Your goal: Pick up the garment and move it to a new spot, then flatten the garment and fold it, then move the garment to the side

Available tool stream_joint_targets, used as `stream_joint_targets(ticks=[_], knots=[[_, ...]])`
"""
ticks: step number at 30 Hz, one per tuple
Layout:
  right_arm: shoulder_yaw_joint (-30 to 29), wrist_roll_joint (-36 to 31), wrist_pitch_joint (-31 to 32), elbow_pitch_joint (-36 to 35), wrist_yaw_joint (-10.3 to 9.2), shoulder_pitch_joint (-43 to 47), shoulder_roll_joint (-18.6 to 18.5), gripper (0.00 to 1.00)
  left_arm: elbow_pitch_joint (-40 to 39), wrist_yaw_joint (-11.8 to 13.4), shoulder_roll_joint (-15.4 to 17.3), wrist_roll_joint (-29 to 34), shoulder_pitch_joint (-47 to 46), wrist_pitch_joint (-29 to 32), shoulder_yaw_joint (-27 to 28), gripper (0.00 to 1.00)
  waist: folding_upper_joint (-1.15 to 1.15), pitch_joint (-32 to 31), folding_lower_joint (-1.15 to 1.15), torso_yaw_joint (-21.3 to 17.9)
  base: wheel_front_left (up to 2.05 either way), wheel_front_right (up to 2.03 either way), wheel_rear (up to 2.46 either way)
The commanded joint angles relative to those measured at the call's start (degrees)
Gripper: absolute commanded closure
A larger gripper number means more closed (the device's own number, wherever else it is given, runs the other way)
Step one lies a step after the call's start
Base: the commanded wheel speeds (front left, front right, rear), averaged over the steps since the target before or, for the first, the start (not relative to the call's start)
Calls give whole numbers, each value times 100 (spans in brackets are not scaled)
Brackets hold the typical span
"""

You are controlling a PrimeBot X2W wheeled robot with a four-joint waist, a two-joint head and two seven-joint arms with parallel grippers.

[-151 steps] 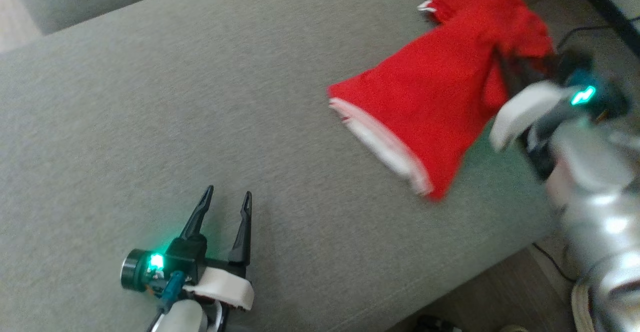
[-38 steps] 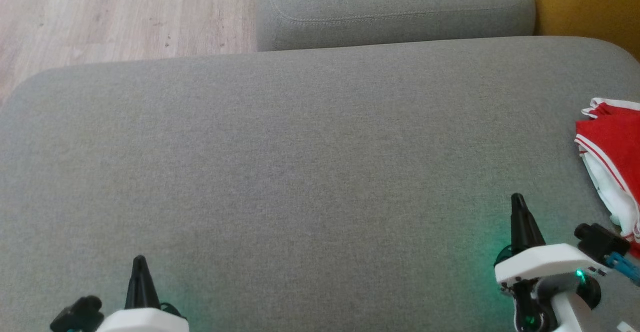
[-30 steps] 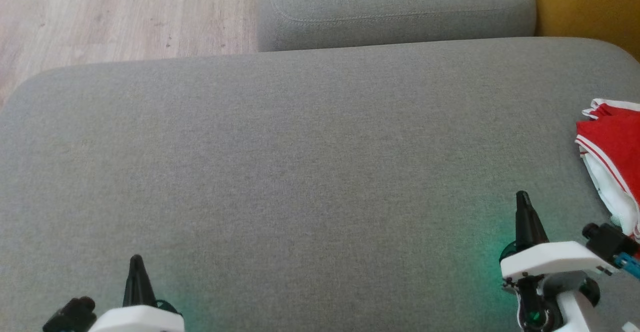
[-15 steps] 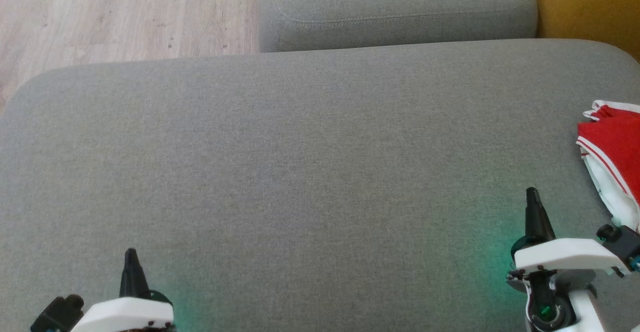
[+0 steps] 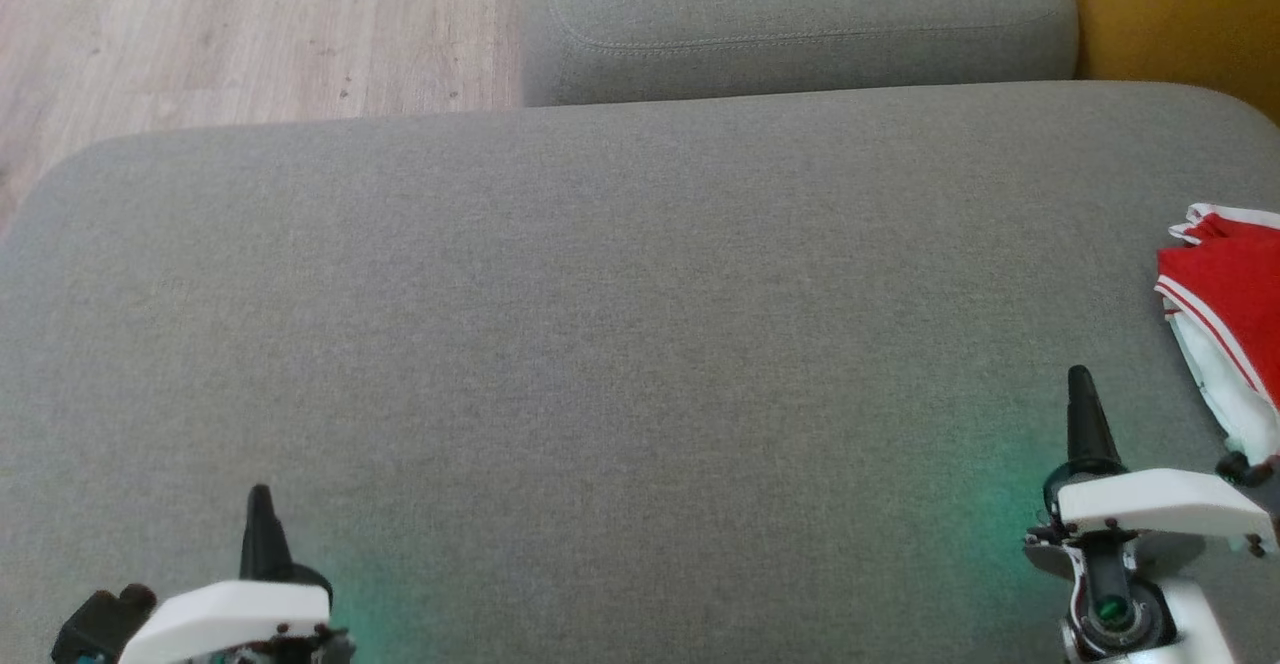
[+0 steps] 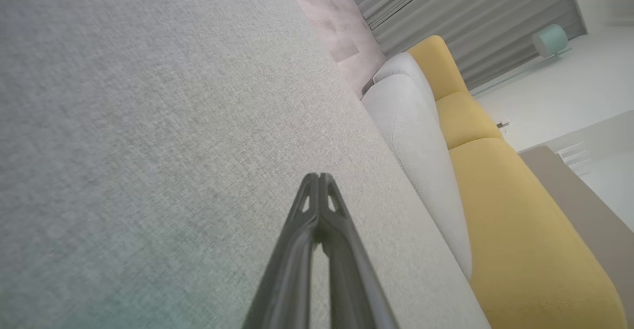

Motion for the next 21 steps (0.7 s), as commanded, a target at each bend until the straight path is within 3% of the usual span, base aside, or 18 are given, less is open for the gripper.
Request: stream_joint_targets(ticks=[1, 21], knots=[[24, 225, 84, -262, -3, -103, -20, 100, -247, -68, 36, -197, -289, 40, 173, 100, 0, -2, 0, 4, 0, 0, 0], [-136, 1620, 433, -571, -4, -50, -20, 100, -442, -184, 44, -1534, -405, 393, 291, 100, 0, -29, 0, 40, 0, 0, 0]])
